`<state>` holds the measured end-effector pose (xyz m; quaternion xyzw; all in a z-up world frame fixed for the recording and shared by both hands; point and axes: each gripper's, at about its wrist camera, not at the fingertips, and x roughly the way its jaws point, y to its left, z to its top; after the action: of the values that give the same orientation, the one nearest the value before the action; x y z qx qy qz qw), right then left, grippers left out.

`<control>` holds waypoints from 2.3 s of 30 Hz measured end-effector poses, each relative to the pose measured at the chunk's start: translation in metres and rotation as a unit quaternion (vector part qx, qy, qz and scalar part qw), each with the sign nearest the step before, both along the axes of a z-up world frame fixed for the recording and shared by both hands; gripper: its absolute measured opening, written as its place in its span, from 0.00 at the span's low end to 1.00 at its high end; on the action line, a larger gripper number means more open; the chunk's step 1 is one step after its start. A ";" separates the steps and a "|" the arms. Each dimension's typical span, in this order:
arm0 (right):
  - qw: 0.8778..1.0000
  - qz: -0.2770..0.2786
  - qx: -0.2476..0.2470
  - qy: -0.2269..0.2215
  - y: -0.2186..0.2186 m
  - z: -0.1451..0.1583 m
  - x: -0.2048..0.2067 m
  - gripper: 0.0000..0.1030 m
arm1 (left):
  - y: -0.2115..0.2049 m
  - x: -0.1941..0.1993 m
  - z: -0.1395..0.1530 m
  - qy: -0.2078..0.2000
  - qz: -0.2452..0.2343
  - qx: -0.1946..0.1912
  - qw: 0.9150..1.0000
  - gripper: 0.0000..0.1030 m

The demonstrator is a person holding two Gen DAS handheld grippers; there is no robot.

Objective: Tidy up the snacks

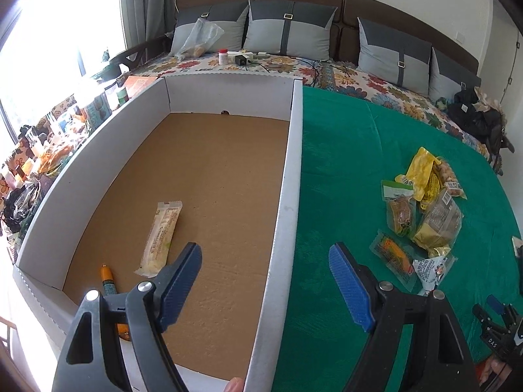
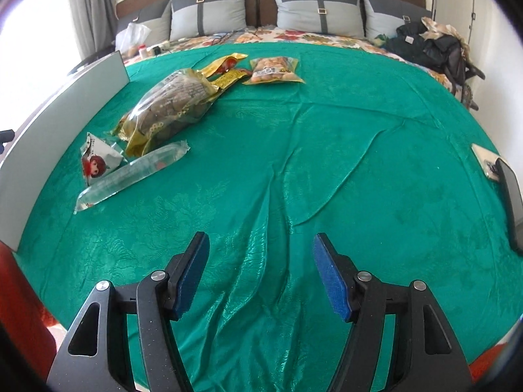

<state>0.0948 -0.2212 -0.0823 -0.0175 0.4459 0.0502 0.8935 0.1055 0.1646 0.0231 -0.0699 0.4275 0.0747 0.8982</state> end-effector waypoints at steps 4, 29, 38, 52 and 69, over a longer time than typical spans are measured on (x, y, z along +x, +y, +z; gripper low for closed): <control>1.000 0.001 -0.009 0.005 -0.001 -0.006 0.002 0.67 | -0.004 -0.020 0.021 -0.055 0.030 0.013 0.998 0.77; 1.000 0.012 -0.013 -0.015 0.003 -0.012 -0.005 0.82 | -0.166 -0.078 -0.082 0.017 -0.195 0.029 0.980 0.95; 1.000 0.015 -0.013 -0.023 0.004 -0.012 -0.007 0.84 | -0.146 -0.068 -0.106 0.058 -0.179 -0.004 0.982 0.95; 0.996 0.013 0.073 0.048 0.043 0.009 0.023 0.84 | -0.135 -0.056 -0.117 0.052 -0.160 0.023 0.986 1.00; 0.996 0.077 -0.029 0.024 0.051 0.009 0.054 0.83 | -0.128 -0.049 -0.116 0.047 -0.147 0.023 0.988 1.00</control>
<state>0.1492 -0.1704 -0.0734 -0.0770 0.4658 0.1066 0.8751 0.0564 0.0361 -0.0932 0.0182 0.4732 -0.0450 0.8796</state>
